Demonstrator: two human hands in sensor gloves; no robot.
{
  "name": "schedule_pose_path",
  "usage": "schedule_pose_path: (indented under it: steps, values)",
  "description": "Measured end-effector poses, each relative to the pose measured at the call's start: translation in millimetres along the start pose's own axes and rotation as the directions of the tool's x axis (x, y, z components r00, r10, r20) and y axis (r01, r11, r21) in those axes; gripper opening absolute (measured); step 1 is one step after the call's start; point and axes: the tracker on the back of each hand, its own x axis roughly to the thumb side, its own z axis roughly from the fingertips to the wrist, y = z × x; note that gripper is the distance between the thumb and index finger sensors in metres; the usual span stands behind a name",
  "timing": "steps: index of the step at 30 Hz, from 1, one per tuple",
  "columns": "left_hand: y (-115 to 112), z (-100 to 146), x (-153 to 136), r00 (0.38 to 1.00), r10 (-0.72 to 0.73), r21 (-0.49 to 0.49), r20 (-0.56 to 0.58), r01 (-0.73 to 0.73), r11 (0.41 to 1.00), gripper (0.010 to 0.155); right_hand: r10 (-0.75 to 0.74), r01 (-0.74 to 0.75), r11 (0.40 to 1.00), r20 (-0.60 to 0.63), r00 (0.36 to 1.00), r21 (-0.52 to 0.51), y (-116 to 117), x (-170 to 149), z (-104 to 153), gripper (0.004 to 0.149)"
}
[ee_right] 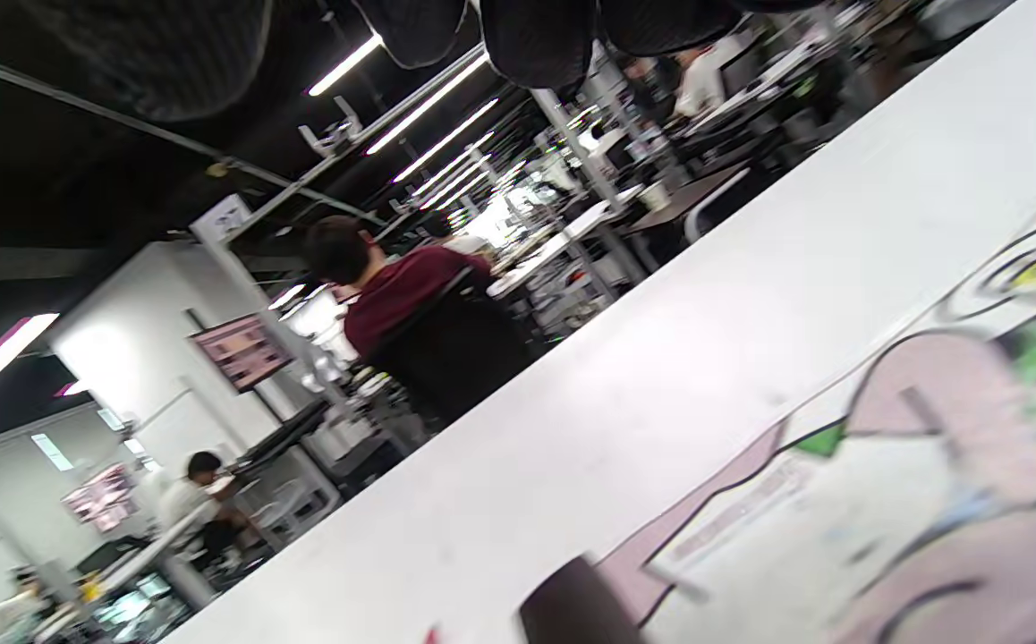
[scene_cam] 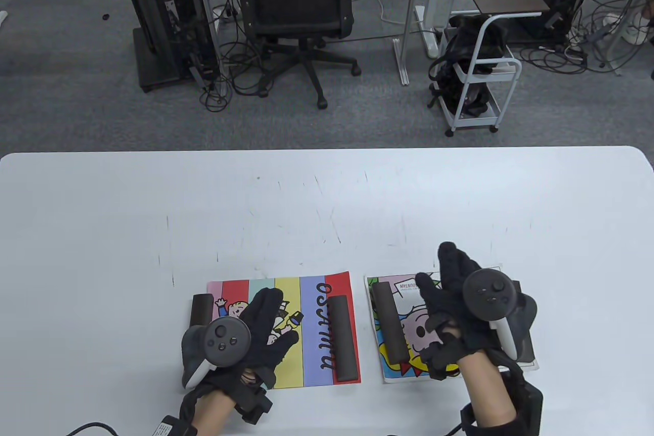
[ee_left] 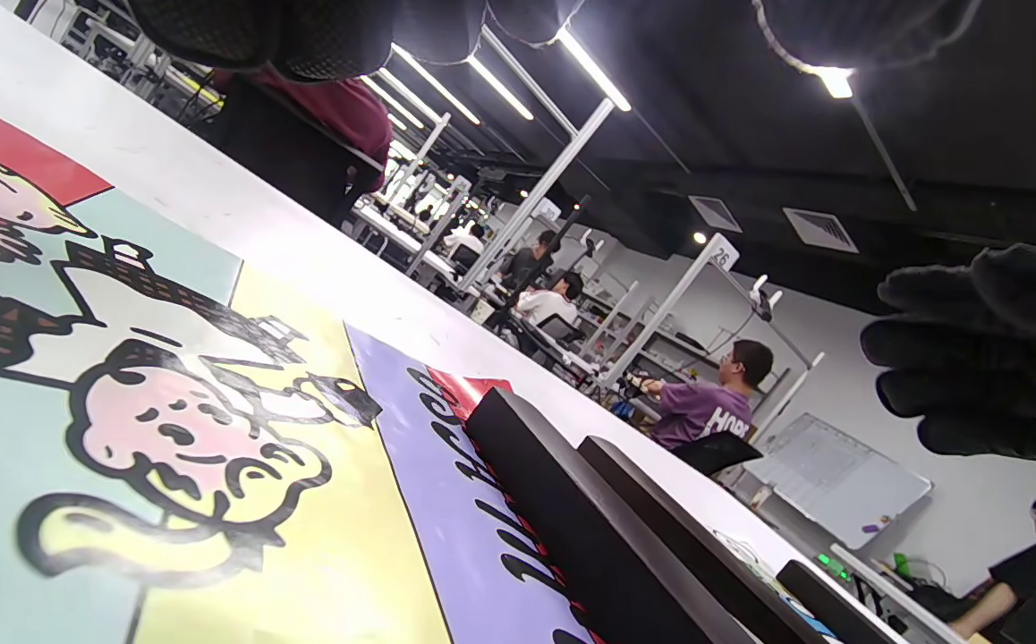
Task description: Unroll posters and secure with paperweights
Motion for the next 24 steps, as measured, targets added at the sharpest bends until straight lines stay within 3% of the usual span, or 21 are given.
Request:
schedule_pose_path:
  steps: [4, 10, 24]
  values:
    - [1, 0, -1, 1.0, 0.011, 0.003, -0.003, -0.011, 1.0, 0.082, -0.048, 0.041, 0.996, 0.082, 0.996, 0.082, 23, 5, 10, 0.075]
    - [1, 0, -3, 0.999, 0.038, -0.007, -0.01, -0.038, 0.999, 0.083, -0.125, 0.105, 0.976, 0.098, 0.987, 0.189, 48, -6, 16, 0.075]
    - [-1, -1, -4, 1.0, 0.026, -0.023, -0.014, -0.027, 0.999, 0.082, -0.131, 0.111, 0.97, 0.077, 0.988, 0.215, 54, -20, 17, 0.075]
